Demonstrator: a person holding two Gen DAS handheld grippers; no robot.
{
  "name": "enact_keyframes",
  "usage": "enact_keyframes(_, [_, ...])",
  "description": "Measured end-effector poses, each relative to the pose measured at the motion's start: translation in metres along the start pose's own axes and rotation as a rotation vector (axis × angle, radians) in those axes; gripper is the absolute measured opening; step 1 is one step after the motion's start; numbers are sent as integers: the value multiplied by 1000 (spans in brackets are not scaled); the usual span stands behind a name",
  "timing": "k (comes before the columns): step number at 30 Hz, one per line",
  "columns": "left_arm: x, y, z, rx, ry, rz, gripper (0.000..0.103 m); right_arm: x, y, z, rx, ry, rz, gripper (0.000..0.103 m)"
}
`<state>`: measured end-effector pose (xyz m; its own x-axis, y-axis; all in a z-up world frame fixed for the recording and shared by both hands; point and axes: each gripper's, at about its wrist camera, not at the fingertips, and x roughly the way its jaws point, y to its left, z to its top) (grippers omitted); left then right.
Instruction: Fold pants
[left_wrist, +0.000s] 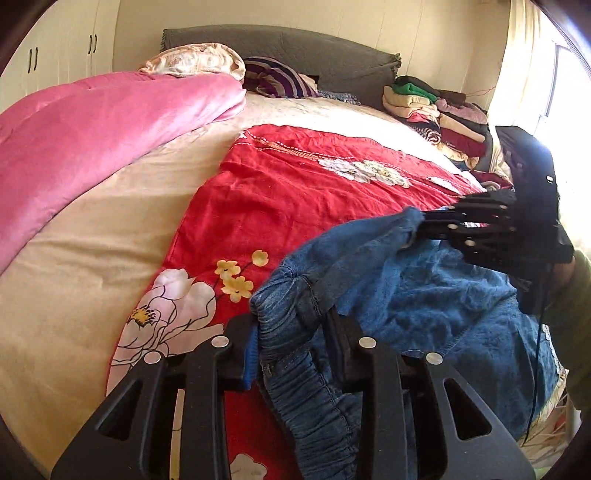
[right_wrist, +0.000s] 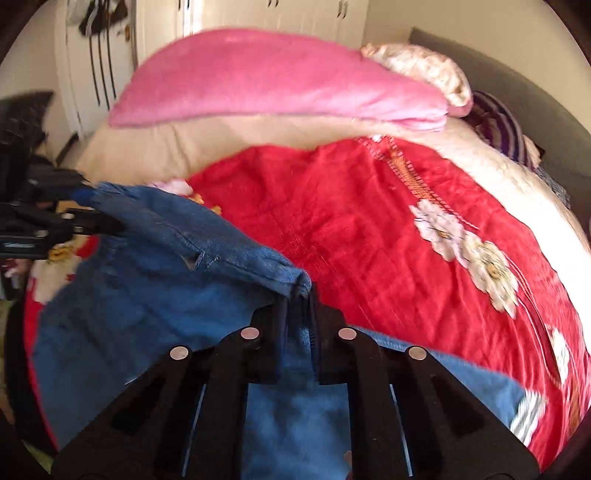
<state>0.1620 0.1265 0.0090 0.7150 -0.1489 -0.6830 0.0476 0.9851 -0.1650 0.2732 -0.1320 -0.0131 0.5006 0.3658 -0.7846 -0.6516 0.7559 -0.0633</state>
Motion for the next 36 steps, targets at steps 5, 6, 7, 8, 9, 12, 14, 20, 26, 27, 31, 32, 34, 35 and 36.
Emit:
enact_keyframes(5, [-20,-12,-7,19,-45,-32,29,-44,15,-21,29,-66,-4,4])
enact_keyframes(6, [-26,-16,-9,25,-51,-43,29,-56,20,-28,48,-80,-3,4])
enact_keyframes(7, [-30,-18,-11,31,-55,-50,29,-64,23,-33,59,-89,1,4])
enact_keyframes(8, [-35,-22,-15,43,-61,-55,29,-72,28,-38,59,-102,0,4])
enact_keyframes(9, [-42,-26,-19,62,-69,-62,29,-81,35,-44,51,-118,-6,4])
enact_keyframes(12, [-56,-35,-31,94,-71,-71,29,-104,54,-61,47,-136,3,4])
enact_keyframes(14, [-68,-39,-41,106,-70,-85,29,-114,63,-71,42,-143,8,4])
enact_keyframes(20, [-82,-41,-75,109,-34,-115,30,-138,102,-109,57,-135,50,4])
enact_keyframes(26, [-80,-38,-106,113,44,-112,31,-129,134,-139,52,-50,110,4])
enact_keyframes(27, [-81,-38,-109,113,48,-110,33,-127,138,-143,58,-40,126,4])
enact_keyframes(31, [-80,-34,-123,116,108,-71,41,-116,147,-154,49,3,135,4])
enact_keyframes(32, [-82,-33,-125,112,116,-61,41,-114,148,-156,57,10,141,4])
enact_keyframes(34, [-92,-29,-127,101,115,-41,41,-112,151,-156,65,17,166,4])
enact_keyframes(35, [-96,-27,-128,97,113,-27,42,-110,154,-156,55,21,166,4])
enact_keyframes(36, [-103,-23,-127,85,106,-4,42,-108,155,-156,51,26,165,4])
